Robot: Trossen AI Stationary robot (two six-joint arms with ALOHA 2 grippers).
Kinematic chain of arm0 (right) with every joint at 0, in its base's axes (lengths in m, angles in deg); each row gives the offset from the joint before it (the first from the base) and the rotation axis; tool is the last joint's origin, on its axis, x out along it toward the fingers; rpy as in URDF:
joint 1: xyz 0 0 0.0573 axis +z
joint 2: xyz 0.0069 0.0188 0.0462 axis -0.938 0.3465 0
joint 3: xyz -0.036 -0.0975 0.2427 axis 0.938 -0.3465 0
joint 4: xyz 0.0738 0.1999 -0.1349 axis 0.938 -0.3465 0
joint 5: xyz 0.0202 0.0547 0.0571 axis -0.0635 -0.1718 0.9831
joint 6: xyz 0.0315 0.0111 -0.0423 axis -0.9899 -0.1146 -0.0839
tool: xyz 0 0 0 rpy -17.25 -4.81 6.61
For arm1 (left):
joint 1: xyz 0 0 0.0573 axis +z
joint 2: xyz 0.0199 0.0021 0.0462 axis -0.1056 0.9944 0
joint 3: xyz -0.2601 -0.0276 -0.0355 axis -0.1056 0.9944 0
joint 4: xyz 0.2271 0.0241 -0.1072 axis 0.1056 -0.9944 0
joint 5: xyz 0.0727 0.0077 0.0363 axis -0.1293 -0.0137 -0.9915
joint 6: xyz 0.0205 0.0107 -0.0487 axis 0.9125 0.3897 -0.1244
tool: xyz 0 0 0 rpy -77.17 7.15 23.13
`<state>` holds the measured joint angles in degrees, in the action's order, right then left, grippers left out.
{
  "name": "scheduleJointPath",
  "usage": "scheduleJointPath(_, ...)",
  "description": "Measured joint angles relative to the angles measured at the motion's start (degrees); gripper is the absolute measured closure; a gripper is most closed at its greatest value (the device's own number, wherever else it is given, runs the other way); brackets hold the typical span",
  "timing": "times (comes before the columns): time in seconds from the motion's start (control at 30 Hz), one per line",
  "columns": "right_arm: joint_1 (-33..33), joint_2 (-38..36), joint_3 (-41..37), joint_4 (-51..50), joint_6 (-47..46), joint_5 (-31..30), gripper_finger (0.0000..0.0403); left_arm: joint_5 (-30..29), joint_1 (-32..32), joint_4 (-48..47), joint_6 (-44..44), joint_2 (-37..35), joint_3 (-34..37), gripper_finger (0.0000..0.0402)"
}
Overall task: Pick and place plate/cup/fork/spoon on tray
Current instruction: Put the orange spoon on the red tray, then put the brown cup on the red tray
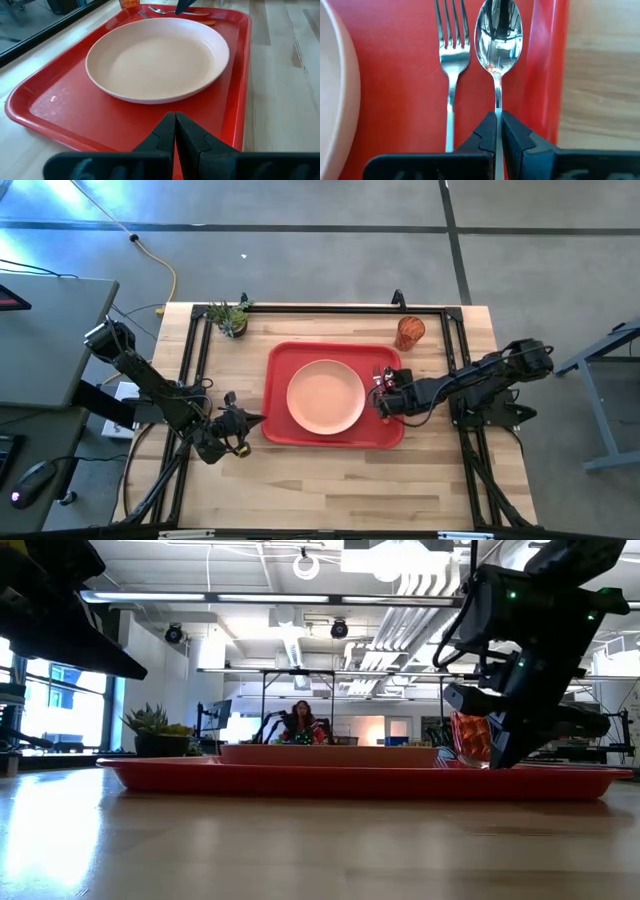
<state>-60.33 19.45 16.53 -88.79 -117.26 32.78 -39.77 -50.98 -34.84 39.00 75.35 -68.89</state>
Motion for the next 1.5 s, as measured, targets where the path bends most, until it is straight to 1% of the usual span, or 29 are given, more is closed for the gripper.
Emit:
scheduleJointPath(0.23, -0.18, 0.00, 0.00, 0.21, -2.36, 0.15, 0.0403, -0.17, 0.00, 0.07, 0.00, 0.00, 0.00, 0.0399)
scheduleJointPath(0.47, -1.01, 0.04, 0.00, 0.17, -2.05, -0.05, 0.0396, 0.37, 0.02, 0.09, -0.02, 0.00, 0.00, 0.0399)
scheduleJointPath(0.57, -0.50, 0.04, 0.00, 0.06, -2.06, 0.07, 0.0373, 0.64, 0.02, 0.09, -0.06, -0.02, 0.00, 0.0399)
scheduleJointPath(0.8, -0.22, 0.07, 0.30, -0.12, -2.10, 1.05, 0.0296, 1.00, 0.00, 0.07, -0.85, -0.02, 0.00, 0.0399)
scheduleJointPath(0.93, 0.03, -1.12, 3.68, -2.76, 1.40, -1.67, 0.0282, 0.65, 0.00, 0.04, -0.94, -0.02, 0.00, 0.0399)
scheduleJointPath(1.03, -1.13, -3.25, 10.08, -10.87, 7.75, -3.90, 0.0282, -1.55, 0.06, 0.03, 0.69, -0.02, 0.00, 0.0399)
scheduleJointPath(1.1, -2.51, -4.61, 16.18, -19.31, 11.88, -7.12, 0.0281, -2.81, 0.82, 0.05, 2.14, -0.04, 0.00, 0.0399)
scheduleJointPath(1.13, -3.38, -5.11, 19.49, -24.20, 13.47, -9.03, 0.0281, -2.45, 1.52, 0.04, 2.93, -0.04, 0.00, 0.0399)
scheduleJointPath(1.23, -6.75, -5.42, 29.27, -38.56, 18.21, -14.98, 0.0281, 2.55, 5.06, 0.00, 4.70, -0.04, 0.00, 0.0399)
scheduleJointPath(1.3, -10.93, -5.45, 33.85, -45.80, 21.57, -17.00, 0.0281, 6.04, 7.69, -0.04, 5.00, 0.11, 0.00, 0.0399)
scheduleJointPath(1.4, -20.00, -5.46, 36.24, -49.34, 27.69, -16.31, 0.0281, 7.06, 10.73, -0.35, 6.57, 0.66, 0.00, 0.0399)
scheduleJointPath(1.5, -30.63, -5.42, 35.68, -47.66, 37.93, -10.81, 0.0281, 7.08, 13.13, -0.28, 9.89, 1.55, 0.00, 0.0399)
